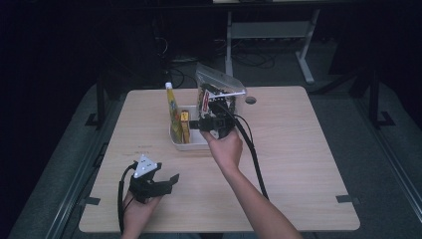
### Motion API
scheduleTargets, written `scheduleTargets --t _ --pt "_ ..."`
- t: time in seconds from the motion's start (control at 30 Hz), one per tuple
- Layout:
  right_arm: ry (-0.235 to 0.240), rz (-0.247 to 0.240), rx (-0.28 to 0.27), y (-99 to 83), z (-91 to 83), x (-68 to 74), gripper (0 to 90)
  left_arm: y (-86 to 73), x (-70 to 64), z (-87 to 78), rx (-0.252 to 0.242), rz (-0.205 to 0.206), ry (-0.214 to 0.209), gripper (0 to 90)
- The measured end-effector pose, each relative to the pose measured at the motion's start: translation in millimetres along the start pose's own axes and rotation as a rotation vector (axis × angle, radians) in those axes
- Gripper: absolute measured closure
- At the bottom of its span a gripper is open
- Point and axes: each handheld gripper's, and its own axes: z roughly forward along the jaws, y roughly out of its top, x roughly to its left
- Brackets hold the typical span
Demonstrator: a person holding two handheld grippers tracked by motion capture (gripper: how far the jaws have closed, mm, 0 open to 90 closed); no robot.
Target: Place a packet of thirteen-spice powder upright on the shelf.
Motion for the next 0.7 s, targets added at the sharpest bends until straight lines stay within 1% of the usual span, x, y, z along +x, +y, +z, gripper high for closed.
scheduleTargets --t 0.1,0.17,0.23,0.3,0.4,0.63,0.7 --pt "0.000 -0.004 0.006 -6.0 -4.4 -4.3 40.8 0.1 -0.5 0.1 0.001 -0.002 0.000 22.6" --pt "0.009 0.002 0.006 -9.6 -7.6 -7.4 40.6 0.3 -1.0 0.3 0.001 -0.001 -0.001 22.6" --pt "0.004 -0.004 0.009 -13.3 -10.8 -9.4 40.3 0.1 -1.3 0.1 0.001 0.001 -0.003 22.6" --pt "0.012 0.003 0.012 -17.7 -13.9 -12.7 40.2 0.0 -1.5 0.2 0.003 0.005 -0.003 22.5" --pt "0.011 -0.004 0.014 -25.0 -19.1 -17.1 40.0 -0.2 -1.7 0.2 0.005 0.006 -0.004 22.5" --pt "0.022 0.003 0.034 -48.8 -32.5 -30.9 38.8 -0.5 -1.2 -1.0 0.001 0.002 -0.004 22.1" --pt "0.032 0.012 0.027 -56.3 -37.4 -36.2 38.6 -0.6 -1.7 -1.1 0.000 0.002 -0.005 21.9"
